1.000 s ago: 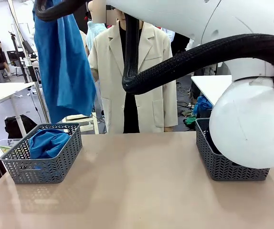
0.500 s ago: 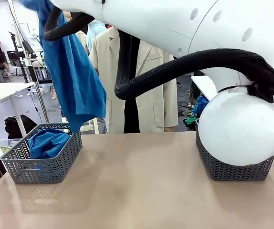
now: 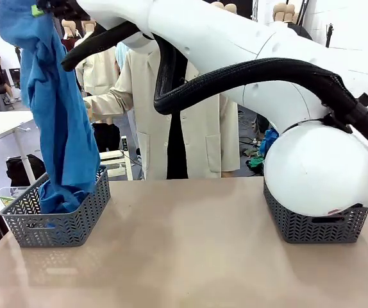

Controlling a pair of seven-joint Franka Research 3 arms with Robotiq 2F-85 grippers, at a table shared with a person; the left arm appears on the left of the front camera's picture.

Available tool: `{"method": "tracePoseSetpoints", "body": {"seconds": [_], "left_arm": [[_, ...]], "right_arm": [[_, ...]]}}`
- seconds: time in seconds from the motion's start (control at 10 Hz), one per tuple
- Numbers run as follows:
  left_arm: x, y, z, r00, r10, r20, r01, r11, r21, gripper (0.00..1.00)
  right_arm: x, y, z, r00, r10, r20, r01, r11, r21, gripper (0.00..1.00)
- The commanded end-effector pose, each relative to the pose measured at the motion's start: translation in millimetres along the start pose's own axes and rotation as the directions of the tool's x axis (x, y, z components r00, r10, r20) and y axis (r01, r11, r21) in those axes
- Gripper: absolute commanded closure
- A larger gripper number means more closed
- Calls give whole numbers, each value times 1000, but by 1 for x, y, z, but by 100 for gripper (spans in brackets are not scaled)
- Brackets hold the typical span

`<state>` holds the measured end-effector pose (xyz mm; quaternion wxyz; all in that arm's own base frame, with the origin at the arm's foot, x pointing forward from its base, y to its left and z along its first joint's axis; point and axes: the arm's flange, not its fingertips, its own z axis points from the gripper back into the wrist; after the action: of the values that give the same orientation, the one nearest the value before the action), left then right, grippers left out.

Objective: Sort the tops and bottoms.
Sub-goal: Sort the clothes according to human instructions.

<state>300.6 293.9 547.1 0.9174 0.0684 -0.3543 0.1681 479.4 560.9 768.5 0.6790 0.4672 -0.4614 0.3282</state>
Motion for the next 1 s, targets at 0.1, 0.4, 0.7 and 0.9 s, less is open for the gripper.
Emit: {"method": "tracePoseSetpoints", "body": {"seconds": [0.1,0.4,0.7,0.9], "left_arm": [[-1,-1,0,1000,19,-5,-19,1000,8,0],[-1,-1,0,1000,19,-5,-19,1000,8,0],[-1,-1,0,1000,19,-5,-19,1000,8,0],[-1,-1,0,1000,19,-5,-19,1000,8,0]], "right_arm": [[167,-79,-224,991,-98,-89,105,992,74,100],[126,-128,-306,912,-263,-313,307,947,99,100],[76,-158,-352,849,-346,-399,330,937,-111,100],[-102,-73,-60,887,-287,-361,315,949,21,100]]}}
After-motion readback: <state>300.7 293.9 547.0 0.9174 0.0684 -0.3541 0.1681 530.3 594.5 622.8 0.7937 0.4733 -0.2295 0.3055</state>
